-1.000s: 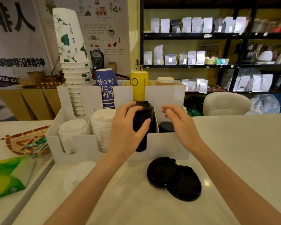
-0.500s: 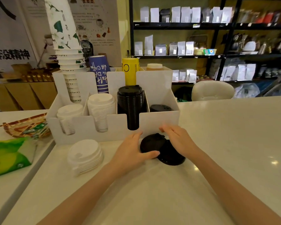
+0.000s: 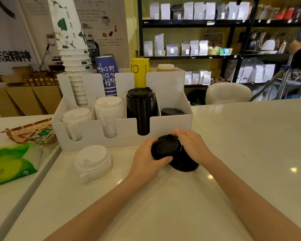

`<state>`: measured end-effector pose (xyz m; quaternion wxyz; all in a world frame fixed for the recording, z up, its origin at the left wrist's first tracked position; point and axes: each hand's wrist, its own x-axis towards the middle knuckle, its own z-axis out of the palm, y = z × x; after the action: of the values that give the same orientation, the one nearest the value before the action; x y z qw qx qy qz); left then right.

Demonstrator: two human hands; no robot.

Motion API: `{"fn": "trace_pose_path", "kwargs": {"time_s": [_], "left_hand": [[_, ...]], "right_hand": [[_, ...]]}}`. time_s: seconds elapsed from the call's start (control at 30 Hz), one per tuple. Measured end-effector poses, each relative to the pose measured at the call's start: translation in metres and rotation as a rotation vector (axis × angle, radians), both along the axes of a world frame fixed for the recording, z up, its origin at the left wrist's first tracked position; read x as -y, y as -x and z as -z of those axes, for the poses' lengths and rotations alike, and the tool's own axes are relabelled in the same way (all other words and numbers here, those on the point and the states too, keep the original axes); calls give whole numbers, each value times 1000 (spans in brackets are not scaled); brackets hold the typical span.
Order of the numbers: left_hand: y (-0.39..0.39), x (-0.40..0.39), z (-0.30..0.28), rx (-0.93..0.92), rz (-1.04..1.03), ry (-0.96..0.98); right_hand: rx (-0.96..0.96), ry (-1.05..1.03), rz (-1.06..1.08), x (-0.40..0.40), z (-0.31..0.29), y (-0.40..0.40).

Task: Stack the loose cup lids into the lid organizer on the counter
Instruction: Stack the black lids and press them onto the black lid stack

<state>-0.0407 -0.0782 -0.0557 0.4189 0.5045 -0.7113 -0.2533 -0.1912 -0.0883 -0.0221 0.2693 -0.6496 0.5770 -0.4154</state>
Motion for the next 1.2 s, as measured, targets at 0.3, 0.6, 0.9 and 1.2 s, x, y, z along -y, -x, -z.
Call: {"fn": "trace_pose_path", "kwargs": {"time_s": [0.3, 0.6, 0.9, 1.2], "left_hand": [[-5, -4, -24, -93, -57, 152], [-15, 14, -79, -229, -59, 284], [-32, 67, -117, -217, -90, 356], [-50, 106, -118, -176, -85, 281]], "right_hand": [[113, 159, -10, -3, -21, -1], [191, 310, -99, 23, -68, -9], [279, 387, -158, 68, -97, -29], [286, 314, -280, 95, -96, -41]]}}
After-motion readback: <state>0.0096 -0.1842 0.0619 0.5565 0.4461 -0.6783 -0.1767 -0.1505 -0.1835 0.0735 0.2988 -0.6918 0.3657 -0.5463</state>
